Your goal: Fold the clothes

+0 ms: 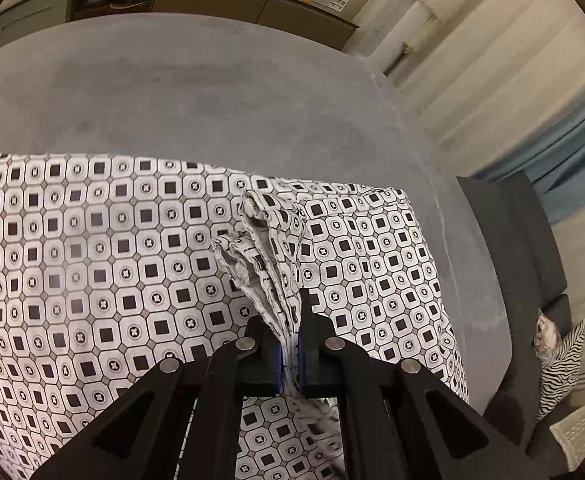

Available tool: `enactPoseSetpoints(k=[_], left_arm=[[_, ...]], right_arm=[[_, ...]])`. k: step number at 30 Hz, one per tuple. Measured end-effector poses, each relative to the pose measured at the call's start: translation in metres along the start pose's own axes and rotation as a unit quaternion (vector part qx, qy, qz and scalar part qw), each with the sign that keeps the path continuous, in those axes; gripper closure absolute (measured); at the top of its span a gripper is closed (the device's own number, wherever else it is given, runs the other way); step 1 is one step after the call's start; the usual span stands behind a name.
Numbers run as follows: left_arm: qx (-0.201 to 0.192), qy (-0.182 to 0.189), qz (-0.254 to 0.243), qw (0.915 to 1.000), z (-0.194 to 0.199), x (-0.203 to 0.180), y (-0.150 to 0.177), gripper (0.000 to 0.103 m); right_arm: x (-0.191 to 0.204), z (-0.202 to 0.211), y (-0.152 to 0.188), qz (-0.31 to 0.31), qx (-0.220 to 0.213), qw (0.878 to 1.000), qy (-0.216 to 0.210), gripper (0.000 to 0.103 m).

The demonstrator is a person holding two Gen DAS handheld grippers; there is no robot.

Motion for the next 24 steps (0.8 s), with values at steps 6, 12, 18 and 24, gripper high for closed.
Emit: enactPoseSetpoints(k=[6,12,18,24], left_arm=[[-0.002,-0.023,-0.019,0.9995,0.004,-0.002,-0.007,0.072],[-0.051,-0.003,-0.01,0.9986,0.036,0.011,-0.002,0.063],[-0.018,-0.014,0.018,0.9996,0.019,0.025,0.013,0.061],[-0.031,-0.068,-0.054,0.9957,0.012,0.017,-0.008,0.064]], right_arm=[[-0.054,0.042,-0.002,-0.179,-0.048,0.982,-0.046,0.057],[-0.077,-0.039,0.038,-0.204,0.114,0.972,0.033,0.072],[-0.052,-0.092,0.037,-0.183,0.096,0.978,0.027,0.072],[-0.039,-0.083,0.024,-0.168,0.058,0.984,0.009,0.072]])
Point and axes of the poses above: each gripper's, at about its wrist camera, not at the fingertips, and z roughly against the way its jaws point, x to its left, y to its underside, the point moved 1 cm from there along -z, roughly the way its jaws point, and after that the axes turned 9 degrees about y, right-handed, at the moved point
